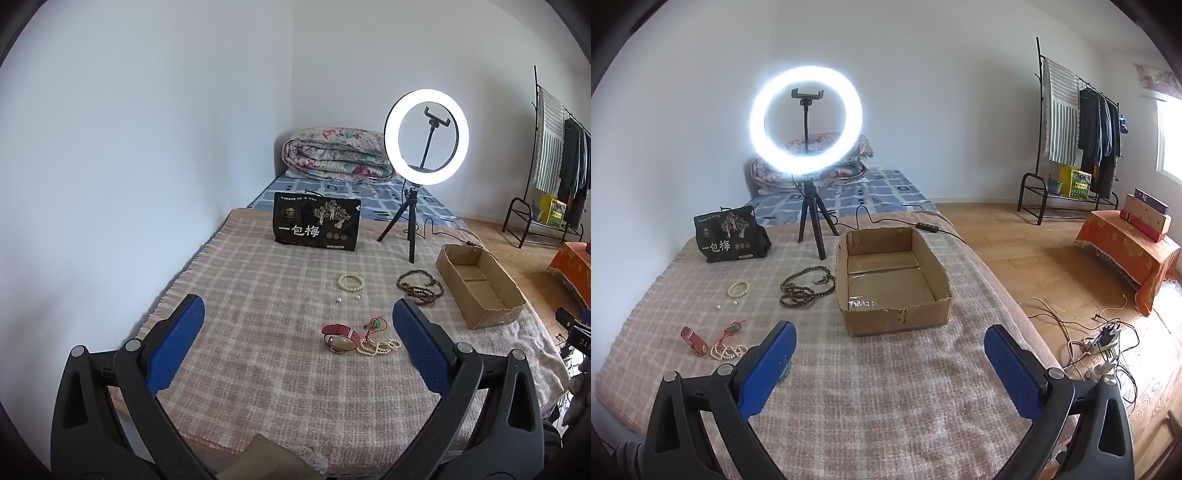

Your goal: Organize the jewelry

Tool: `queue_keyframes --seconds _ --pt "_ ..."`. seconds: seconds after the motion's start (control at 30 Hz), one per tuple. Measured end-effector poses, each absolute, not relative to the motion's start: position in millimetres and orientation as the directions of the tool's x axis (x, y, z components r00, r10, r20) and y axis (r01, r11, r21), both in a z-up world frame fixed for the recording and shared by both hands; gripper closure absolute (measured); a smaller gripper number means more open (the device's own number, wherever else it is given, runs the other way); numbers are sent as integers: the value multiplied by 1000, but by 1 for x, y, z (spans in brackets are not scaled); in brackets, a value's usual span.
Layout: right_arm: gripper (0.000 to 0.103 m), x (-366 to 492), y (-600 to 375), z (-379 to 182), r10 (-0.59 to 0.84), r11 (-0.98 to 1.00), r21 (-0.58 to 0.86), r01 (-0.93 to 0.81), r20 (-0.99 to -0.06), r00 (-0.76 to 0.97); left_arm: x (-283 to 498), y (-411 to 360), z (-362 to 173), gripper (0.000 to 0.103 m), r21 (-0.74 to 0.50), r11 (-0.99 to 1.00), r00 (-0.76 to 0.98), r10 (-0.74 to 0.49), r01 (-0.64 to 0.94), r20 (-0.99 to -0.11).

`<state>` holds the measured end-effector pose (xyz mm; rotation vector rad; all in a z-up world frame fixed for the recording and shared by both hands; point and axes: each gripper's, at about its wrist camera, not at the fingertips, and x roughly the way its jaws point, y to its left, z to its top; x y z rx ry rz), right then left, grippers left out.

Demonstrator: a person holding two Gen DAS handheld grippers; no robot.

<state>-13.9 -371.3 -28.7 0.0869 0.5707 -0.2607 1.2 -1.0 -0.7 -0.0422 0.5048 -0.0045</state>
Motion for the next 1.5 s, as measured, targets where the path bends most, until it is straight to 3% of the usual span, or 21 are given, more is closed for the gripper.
queue_keyframes --seconds 1.5 --pt "0 -12 -366 -29 -206 967 11 255 -554 806 -3 -3 18 0 -29 999 897 2 -16 -441"
